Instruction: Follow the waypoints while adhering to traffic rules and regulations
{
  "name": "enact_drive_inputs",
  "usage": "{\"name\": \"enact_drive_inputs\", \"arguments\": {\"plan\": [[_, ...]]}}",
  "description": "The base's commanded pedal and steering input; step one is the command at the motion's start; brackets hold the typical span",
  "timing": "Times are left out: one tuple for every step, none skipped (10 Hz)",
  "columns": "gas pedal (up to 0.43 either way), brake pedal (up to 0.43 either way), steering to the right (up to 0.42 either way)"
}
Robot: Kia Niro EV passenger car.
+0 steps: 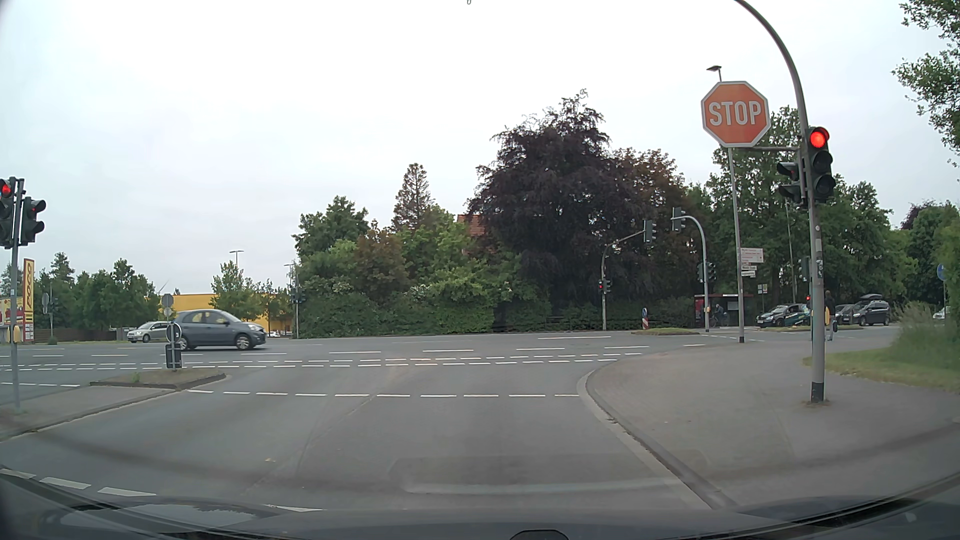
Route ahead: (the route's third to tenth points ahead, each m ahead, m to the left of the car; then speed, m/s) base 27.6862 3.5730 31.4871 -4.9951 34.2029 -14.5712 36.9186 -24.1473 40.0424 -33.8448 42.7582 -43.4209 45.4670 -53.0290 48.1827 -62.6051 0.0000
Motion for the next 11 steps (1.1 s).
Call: {"name": "enact_drive_inputs", "arguments": {"plan": [[0.000, 0.000, 0.000], [0.000, 0.000, 0.000], [0.000, 0.000, 0.000], [0.000, 0.000, 0.000], [0.000, 0.000, 0.000], [0.000, 0.000, 0.000], [0.000, 0.000, 0.000], [0.000, 0.000, 0.000], [0.000, 0.000, 0.000], [0.000, 0.000, 0.000], [0.000, 0.000, 0.000]]}}
